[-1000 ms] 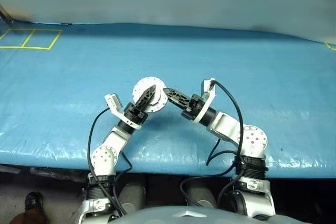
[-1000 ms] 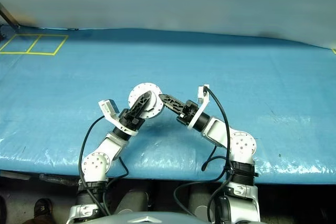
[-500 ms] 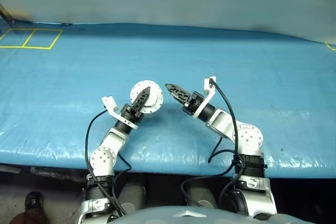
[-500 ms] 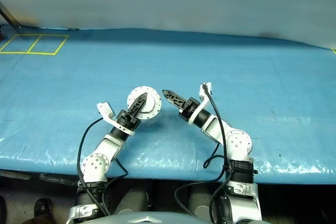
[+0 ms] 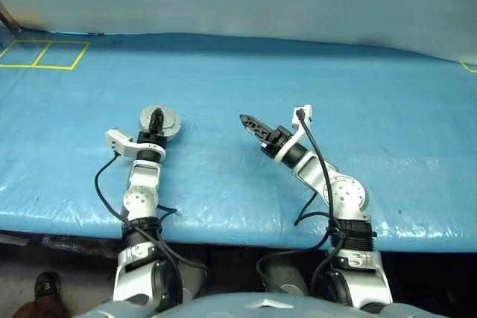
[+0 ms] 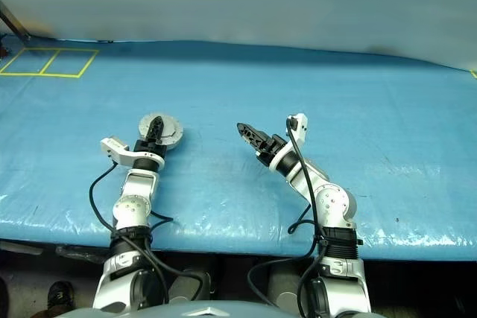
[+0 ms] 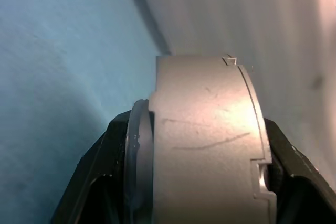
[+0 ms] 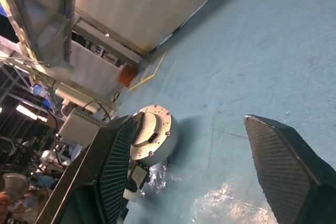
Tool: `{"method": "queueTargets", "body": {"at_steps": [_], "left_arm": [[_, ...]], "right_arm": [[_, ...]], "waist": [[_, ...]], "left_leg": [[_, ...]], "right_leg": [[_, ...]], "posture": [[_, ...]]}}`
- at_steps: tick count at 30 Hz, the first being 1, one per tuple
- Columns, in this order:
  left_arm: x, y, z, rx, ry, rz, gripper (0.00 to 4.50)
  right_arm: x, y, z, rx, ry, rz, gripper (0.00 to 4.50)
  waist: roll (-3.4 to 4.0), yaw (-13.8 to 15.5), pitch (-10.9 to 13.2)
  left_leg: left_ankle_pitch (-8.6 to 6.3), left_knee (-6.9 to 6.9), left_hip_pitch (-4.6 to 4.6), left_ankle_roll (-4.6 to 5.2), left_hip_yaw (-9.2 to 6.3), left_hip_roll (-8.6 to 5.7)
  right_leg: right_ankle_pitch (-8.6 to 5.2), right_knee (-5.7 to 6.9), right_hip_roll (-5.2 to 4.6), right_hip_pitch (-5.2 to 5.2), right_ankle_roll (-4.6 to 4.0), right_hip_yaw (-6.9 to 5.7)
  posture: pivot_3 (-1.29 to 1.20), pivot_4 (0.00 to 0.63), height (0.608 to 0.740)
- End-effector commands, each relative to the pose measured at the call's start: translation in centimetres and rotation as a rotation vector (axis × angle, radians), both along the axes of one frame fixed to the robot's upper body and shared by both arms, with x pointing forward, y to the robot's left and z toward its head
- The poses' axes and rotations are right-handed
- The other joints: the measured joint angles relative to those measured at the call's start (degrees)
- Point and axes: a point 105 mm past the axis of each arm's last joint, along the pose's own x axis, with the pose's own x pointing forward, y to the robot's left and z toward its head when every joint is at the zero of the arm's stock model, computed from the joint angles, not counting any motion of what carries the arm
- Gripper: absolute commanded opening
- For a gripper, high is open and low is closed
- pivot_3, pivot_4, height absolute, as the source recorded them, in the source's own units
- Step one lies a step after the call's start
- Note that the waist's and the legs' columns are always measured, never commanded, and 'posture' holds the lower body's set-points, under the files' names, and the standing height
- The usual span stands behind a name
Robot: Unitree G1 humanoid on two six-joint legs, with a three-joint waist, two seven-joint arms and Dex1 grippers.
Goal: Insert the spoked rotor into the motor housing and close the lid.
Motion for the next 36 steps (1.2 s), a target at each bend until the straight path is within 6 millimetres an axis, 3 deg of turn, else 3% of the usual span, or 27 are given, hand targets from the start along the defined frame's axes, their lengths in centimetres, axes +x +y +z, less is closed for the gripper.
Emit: {"method": "queueTargets", "body": {"at_steps": [1,3,10,15,18,21,23,26,28,31,36], "left_arm": [[1.3,0.9,2.1,0.056,-0.04,0.02,2.76],[1.6,1.1,1.6,0.076,-0.001,0.011,2.76],[0.1,5.6,-0.4,0.154,0.15,0.223,4.48],[-2.5,9.2,0.9,0.276,0.147,0.392,4.48],[-4.3,11.5,2.5,0.357,0.124,0.506,4.48],[-5.4,12.2,5.0,0.459,0.039,0.555,4.48],[-5.2,10.4,7.2,0.585,-0.082,0.48,4.48],[-4.6,3.0,9.2,0.815,-0.309,0.111,4.48],[-5.0,-1.0,8.6,0.913,-0.378,-0.113,4.48],[-5.7,-5.1,6.8,1.092,-0.408,-0.369,4.48],[-6.4,-8.1,3.4,1.28,-0.372,-0.605,4.48]], "right_arm": [[0.1,0.0,1.0,0.002,-0.042,-0.002,3.53],[0.1,0.0,0.9,-0.007,-0.043,-0.005,3.53],[-0.1,-0.1,0.8,-0.021,-0.046,-0.007,3.56],[0.0,0.0,0.5,-0.043,-0.035,0.0,3.56],[0.1,0.2,0.3,-0.059,-0.028,0.008,3.56],[0.4,0.3,0.1,-0.134,-0.076,-0.011,3.56],[0.6,0.3,0.6,-0.179,-0.176,-0.045,3.56],[1.0,-0.3,0.8,-0.322,-0.338,-0.101,3.56],[1.1,-0.7,0.4,-0.392,-0.387,-0.087,3.56],[1.2,-1.4,-0.1,-0.504,-0.464,-0.055,3.56],[1.9,-3.4,-1.7,-0.759,-0.533,-0.054,3.56]], "waist": [[0.0,0.01,0.0],[-0.01,0.03,-0.01],[0.02,-0.48,-0.02],[0.03,-1.15,-0.02],[0.02,-1.15,-0.02],[0.01,-0.71,-0.02],[0.02,-0.37,-0.02],[0.03,0.2,-0.02],[0.03,0.46,-0.02],[0.06,0.07,-0.02],[0.09,-0.43,0.01]], "left_leg": [[0.0,0.0,-0.01,0.0,0.0,-0.01],[0.0,0.04,0.0,0.0,-0.03,-0.03],[0.0,0.14,0.27,0.0,-0.02,0.01],[-0.01,0.07,0.56,0.01,0.03,0.03],[-0.01,0.03,0.57,0.01,0.02,0.05],[-0.01,0.03,0.55,0.0,0.02,0.03],[-0.01,0.03,0.54,0.0,0.02,0.02],[-0.01,0.03,0.54,-0.01,0.04,-0.02],[-0.01,0.02,0.55,0.0,0.05,-0.09],[-0.01,0.02,0.57,0.01,0.15,-0.06],[0.0,-0.34,0.84,0.0,0.32,0.13]], "right_leg": [[0.01,-0.01,0.0,0.0,0.01,0.0],[0.02,0.0,0.0,0.03,0.02,0.01],[0.06,0.03,0.03,0.28,0.03,0.03],[0.05,0.02,0.02,0.51,0.01,0.09],[0.05,0.02,0.03,0.5,-0.01,0.09],[0.05,0.0,0.02,0.5,-0.01,0.09],[0.05,-0.01,0.02,0.5,-0.02,0.09],[0.0,-0.07,0.0,0.53,-0.09,0.09],[-0.1,-0.12,-0.07,0.53,-0.28,0.1],[-0.11,-0.08,-0.07,0.54,-0.31,0.16],[-0.18,-0.02,-0.03,0.51,-0.51,0.19]], "posture": [[0.0,0.15,0.74],[0.0,0.15,0.74],[0.0,0.15,0.74],[0.0,0.15,0.74],[0.0,0.15,0.74],[0.0,0.15,0.74],[0.0,0.15,0.74],[0.0,0.15,0.74],[0.0,0.15,0.74],[0.0,0.15,0.74],[0.0,0.15,0.74]]}}
